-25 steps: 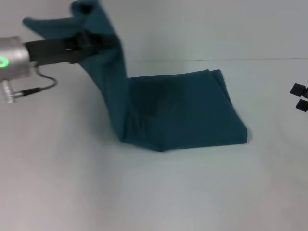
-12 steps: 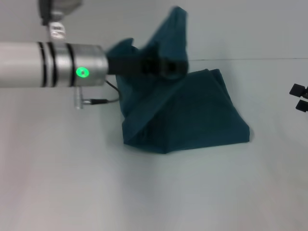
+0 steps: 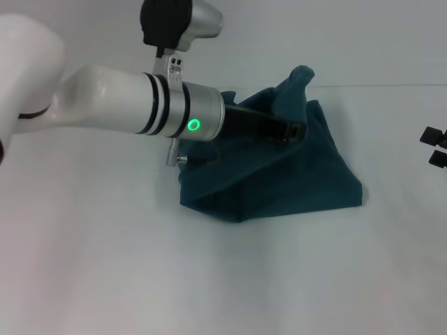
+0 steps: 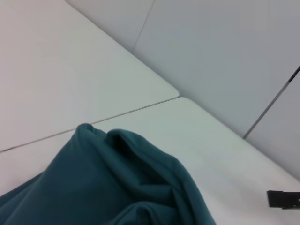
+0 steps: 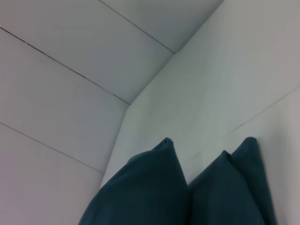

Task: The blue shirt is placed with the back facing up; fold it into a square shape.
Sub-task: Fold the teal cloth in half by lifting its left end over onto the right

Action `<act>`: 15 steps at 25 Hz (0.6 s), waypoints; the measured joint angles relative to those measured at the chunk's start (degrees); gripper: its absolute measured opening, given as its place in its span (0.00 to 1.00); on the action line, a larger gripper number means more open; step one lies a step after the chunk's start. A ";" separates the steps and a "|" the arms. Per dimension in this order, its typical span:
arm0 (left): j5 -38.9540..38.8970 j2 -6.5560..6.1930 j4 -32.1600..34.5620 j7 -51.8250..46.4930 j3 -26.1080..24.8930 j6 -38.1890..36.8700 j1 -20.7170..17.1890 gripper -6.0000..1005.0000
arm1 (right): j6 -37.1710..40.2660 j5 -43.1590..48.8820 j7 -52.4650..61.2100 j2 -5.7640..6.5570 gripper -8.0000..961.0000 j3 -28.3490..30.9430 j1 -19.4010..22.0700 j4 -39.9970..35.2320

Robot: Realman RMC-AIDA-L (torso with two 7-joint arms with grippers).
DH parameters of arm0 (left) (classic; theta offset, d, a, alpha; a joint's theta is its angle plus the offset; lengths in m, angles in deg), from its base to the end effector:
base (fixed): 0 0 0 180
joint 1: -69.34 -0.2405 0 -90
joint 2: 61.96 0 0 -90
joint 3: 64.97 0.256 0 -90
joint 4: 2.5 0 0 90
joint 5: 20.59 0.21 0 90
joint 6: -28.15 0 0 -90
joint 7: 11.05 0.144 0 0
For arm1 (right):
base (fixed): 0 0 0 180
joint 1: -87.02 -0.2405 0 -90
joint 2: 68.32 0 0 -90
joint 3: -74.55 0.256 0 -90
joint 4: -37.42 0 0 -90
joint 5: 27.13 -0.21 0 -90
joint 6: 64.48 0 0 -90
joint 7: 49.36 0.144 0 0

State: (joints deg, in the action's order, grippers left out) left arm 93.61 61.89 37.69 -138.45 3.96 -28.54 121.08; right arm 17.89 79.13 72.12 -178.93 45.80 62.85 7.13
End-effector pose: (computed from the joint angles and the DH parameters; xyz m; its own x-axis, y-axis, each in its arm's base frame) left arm -0.1047 0.4208 -0.0835 0.6993 0.6109 0.3713 0.6898 -0.7129 -0.1263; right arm 0.3413 0.3276 0.0785 -0.0156 -0.6917 -0.7221 -0.9582 -0.1960 0.2084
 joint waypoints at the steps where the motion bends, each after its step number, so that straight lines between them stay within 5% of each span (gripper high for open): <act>1: 0.00 0.02 -0.35 0.02 0.44 0.54 0.28 0.06 | -0.01 0.00 -0.09 0.08 0.97 0.00 0.00 0.28; 15: -0.45 0.55 0.10 2.76 5.21 3.65 0.64 0.17 | -0.29 0.76 -0.28 0.18 0.97 0.10 -0.04 0.55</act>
State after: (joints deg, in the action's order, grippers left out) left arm 93.16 62.44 37.79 -135.69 9.18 -24.89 121.72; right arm 17.61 79.89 71.84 -178.75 45.90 62.81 7.69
